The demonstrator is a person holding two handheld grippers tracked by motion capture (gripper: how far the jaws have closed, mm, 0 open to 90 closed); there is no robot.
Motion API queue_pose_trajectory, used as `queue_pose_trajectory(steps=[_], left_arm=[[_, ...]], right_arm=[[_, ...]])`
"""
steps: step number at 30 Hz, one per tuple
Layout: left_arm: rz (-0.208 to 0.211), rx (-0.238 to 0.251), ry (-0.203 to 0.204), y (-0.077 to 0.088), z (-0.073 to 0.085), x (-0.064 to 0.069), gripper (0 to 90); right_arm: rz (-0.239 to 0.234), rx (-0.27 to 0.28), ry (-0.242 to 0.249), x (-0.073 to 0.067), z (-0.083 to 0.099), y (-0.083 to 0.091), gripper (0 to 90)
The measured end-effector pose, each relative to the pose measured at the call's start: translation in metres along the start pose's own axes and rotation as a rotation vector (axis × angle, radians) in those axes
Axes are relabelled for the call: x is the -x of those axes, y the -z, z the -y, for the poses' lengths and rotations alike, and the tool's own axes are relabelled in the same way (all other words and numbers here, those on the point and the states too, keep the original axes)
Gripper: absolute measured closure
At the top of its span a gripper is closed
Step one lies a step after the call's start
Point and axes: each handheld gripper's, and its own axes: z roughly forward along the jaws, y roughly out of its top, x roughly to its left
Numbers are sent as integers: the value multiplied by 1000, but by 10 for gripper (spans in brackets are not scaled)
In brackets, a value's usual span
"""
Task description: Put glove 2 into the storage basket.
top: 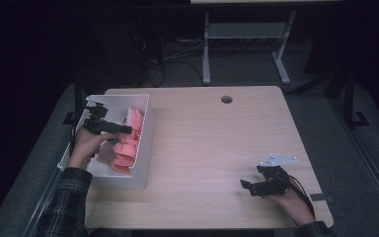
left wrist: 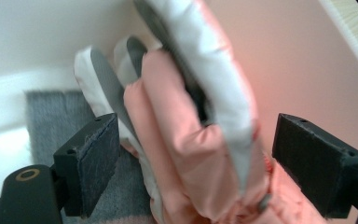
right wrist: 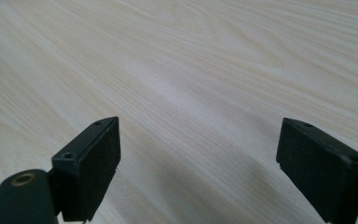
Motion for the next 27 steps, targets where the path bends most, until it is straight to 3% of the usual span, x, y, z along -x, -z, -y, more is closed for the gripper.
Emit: queue_pose_trajectory(steps=[6,13,15,23,27], left_arm=[[-14,34,-35,16,-9,8,140],[-12,111,-94,40,-22,28,138],[-6,127,-134,44,-27,42,138],[51,136,-222,36,-34,85,139],[87,144,-246,28,-34,106,139]], right_arm=[[-1,5,2,1,-1,0,133],[2,6,-1,1,-1,0,133],[0,5,0,0,-1,0,133],[4,6,5,-1,-1,1,133],[5,4,8,-2,-1,0,133]])
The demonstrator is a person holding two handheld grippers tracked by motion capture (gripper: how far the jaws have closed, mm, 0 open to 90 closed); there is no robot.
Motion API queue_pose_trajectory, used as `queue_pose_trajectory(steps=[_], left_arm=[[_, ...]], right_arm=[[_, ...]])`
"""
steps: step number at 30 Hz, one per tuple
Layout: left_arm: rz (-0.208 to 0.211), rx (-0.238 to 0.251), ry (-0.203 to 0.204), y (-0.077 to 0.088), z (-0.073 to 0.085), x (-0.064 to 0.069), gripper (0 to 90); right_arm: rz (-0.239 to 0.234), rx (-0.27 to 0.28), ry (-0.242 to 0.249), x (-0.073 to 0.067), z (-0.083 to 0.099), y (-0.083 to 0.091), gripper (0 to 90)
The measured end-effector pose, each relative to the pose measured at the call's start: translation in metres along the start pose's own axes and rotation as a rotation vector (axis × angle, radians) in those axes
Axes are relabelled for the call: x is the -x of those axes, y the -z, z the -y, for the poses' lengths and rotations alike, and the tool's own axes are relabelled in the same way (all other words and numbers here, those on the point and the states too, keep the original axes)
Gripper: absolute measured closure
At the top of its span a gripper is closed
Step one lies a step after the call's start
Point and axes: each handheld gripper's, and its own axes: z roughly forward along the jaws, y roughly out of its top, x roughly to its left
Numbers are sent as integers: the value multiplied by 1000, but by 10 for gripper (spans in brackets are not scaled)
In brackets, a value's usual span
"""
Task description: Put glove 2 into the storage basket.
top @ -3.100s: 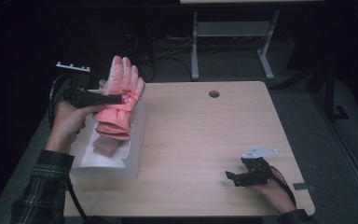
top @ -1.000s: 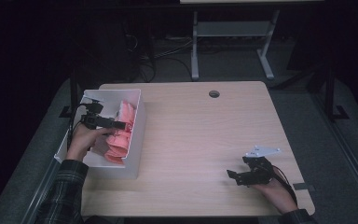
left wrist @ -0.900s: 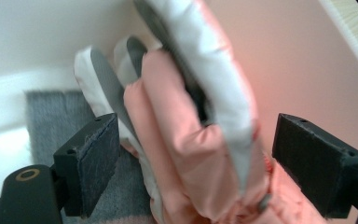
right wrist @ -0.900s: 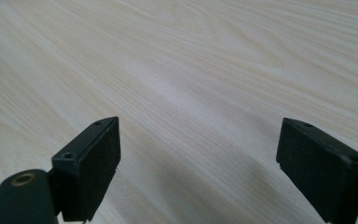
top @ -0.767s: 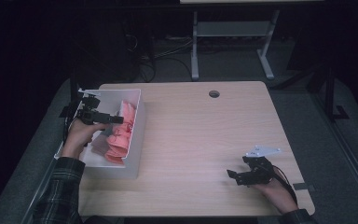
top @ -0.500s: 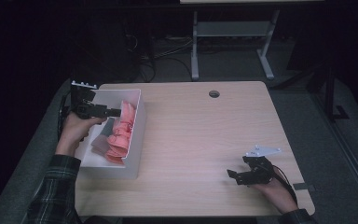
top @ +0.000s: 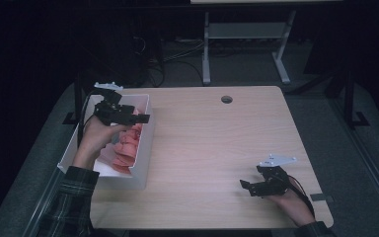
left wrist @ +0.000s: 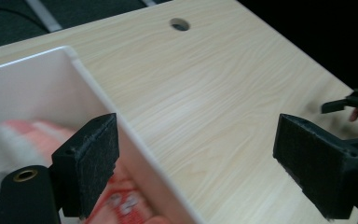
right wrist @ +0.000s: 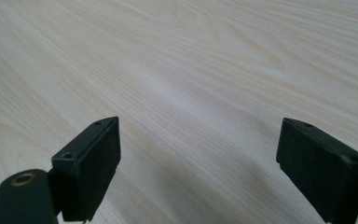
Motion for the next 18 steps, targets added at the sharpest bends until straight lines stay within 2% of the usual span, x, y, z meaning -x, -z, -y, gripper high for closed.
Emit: queue_pose_trajectory(steps=[3,6,7,8,9,10,11,13,18], left_arm=[[30,-11,-21,-10,-2,14,139],[39,-41,-61,-21,-4,31,138],[39,-41,-61,-21,-4,31,138],[55,-42,-76,-28,-4,42,138],[64,-39,-77,-31,-4,47,139],[64,-39,-77,-31,-4,47,139],[73,-43,-100,-38,-4,58,138],[81,-44,-108,-45,-2,68,139],[88,-66,-145,-63,6,89,139]], right_arm=[[0,2,0,0,0,1,133],[2,7,3,0,0,1,133],[2,7,3,0,0,1,133],[1,6,4,0,0,1,133],[1,5,4,0,0,1,133],[1,5,4,0,0,1,133],[1,8,7,0,0,1,133],[0,7,9,0,0,1,133],[2,11,11,1,0,2,133]])
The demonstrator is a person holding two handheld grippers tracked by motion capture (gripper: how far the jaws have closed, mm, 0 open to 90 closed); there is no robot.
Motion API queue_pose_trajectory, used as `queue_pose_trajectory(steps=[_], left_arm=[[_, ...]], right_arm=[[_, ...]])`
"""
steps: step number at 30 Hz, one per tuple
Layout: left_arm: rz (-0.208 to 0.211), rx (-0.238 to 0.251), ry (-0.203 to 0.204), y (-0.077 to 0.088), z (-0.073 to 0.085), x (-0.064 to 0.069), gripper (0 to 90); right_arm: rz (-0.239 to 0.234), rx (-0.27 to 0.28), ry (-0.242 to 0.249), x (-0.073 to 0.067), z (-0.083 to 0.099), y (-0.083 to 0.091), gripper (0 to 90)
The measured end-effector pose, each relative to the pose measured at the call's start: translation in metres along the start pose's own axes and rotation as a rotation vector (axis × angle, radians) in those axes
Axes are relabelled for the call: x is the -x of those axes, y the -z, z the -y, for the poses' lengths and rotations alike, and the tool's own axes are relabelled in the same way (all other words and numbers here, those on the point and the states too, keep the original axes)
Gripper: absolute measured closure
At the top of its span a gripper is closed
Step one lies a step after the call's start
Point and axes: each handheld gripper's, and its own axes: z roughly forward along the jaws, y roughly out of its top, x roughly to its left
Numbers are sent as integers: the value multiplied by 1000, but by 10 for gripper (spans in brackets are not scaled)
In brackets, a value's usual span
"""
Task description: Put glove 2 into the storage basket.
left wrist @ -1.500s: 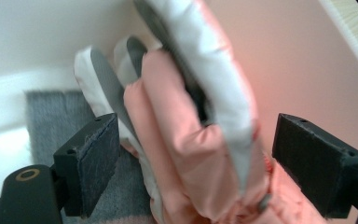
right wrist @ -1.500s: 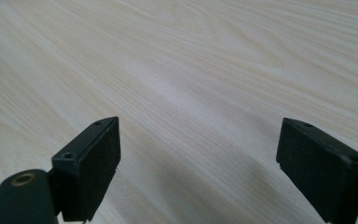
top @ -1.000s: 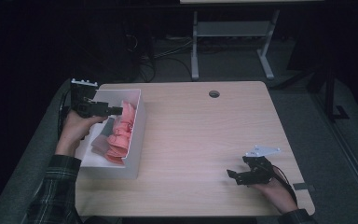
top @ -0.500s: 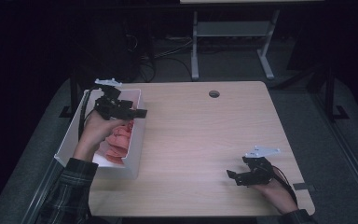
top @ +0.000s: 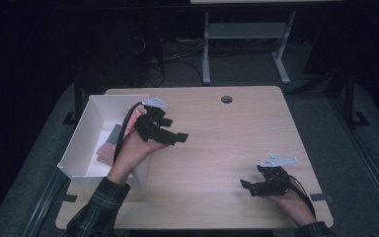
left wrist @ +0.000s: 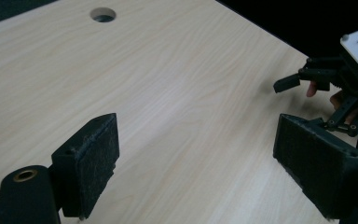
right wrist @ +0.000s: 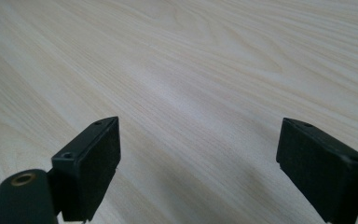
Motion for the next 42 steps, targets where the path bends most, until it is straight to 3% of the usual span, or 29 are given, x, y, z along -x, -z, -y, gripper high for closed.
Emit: queue_pose_trajectory(steps=[11,13,22,27,29,42], left_arm=[[25,-42,-41,-36,17,22,139],[27,-41,-32,-42,21,24,139],[83,-69,-71,-70,43,32,139],[93,-69,-87,-79,51,35,139],[91,-95,-116,-85,57,37,139],[99,-89,-129,-107,82,44,139]], right_arm=[[5,2,0,1,0,0,133],[5,1,4,1,0,0,133],[2,-5,3,0,0,0,133],[2,-2,6,0,1,0,133],[5,-6,7,0,1,0,133],[8,-7,17,0,1,-1,133]])
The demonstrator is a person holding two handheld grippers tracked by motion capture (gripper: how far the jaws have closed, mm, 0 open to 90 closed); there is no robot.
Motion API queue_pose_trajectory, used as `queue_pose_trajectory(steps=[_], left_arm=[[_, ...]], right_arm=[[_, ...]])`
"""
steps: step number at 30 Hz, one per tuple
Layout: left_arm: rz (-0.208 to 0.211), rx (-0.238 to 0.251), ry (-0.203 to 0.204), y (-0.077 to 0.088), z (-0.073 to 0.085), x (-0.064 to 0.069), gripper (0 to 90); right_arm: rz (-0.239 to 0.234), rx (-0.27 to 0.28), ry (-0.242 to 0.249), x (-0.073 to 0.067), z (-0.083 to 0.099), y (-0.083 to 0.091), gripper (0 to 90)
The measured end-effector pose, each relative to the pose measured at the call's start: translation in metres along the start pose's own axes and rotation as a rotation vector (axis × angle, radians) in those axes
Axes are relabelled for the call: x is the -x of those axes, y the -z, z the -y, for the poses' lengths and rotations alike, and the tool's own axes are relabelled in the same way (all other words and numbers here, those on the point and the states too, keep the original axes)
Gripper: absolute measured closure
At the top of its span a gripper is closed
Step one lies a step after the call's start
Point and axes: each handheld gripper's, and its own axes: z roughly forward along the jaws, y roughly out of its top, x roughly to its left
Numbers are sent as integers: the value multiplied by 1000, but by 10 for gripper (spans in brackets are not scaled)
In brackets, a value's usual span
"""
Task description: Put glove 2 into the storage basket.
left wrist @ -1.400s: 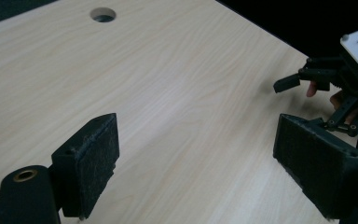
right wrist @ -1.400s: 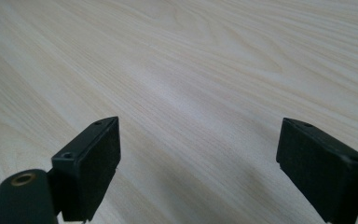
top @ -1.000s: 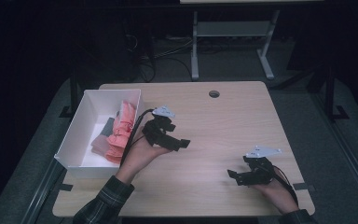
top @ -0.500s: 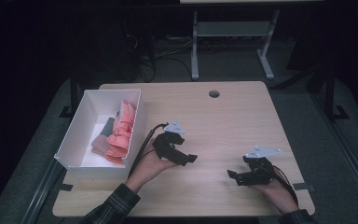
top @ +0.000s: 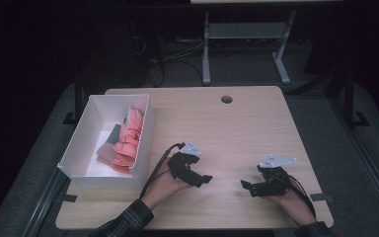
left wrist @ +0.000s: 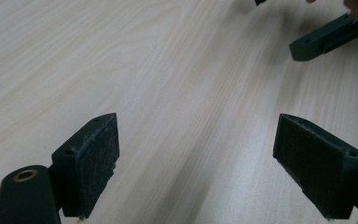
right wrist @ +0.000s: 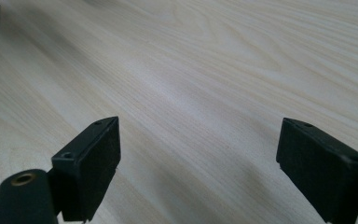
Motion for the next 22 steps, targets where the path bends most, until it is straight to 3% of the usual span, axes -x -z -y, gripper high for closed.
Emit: queue_pose_trajectory(steps=[5,11,22], left_arm=[[-35,-31,-54,-7,7,3,139],[-31,-65,-73,-13,12,8,138],[-34,-59,-80,-11,12,8,138]], right_arm=[[4,-1,5,0,0,-1,134],[3,3,15,-1,0,0,133],[2,5,15,-1,-1,-1,133]])
